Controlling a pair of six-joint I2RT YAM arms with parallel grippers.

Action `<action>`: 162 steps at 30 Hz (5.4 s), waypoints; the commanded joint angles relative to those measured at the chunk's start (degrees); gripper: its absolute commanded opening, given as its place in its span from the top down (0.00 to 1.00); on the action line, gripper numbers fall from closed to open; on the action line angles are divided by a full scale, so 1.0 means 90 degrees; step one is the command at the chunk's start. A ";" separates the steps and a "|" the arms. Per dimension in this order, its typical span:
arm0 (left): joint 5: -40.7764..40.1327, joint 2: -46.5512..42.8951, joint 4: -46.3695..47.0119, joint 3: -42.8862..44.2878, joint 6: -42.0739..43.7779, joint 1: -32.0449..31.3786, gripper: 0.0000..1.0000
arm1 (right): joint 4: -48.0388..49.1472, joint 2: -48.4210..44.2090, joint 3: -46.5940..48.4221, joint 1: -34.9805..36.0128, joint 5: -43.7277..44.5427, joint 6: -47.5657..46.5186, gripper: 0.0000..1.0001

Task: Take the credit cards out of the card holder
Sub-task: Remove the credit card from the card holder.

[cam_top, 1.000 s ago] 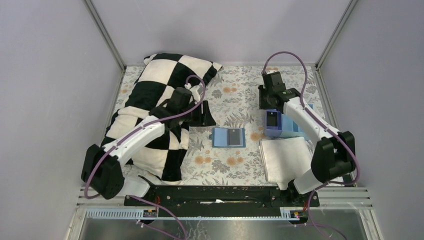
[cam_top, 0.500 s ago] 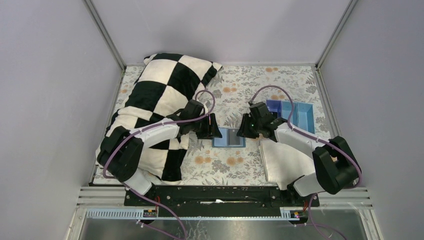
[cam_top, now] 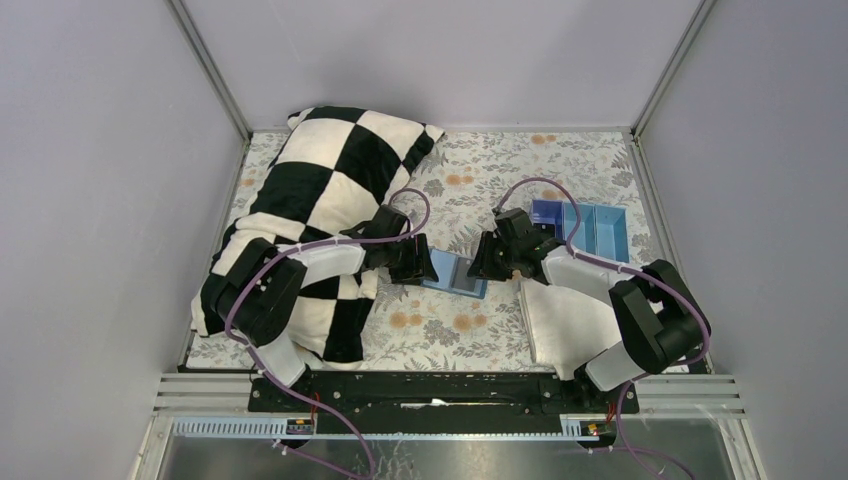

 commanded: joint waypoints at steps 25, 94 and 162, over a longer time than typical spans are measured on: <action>-0.0296 -0.0334 0.0029 0.0867 0.0756 0.0159 0.41 | 0.0623 0.0424 -0.0100 -0.0012 0.0190 0.0216 0.60; 0.0309 -0.1590 -0.0346 0.0386 0.0452 0.0318 0.33 | 0.1158 0.0395 0.0447 0.0411 -0.0550 0.0931 0.53; 0.0269 0.0057 0.1287 0.0141 0.0139 -0.0522 0.37 | 0.3104 0.0094 -0.1854 -0.0286 -0.0757 0.2078 0.78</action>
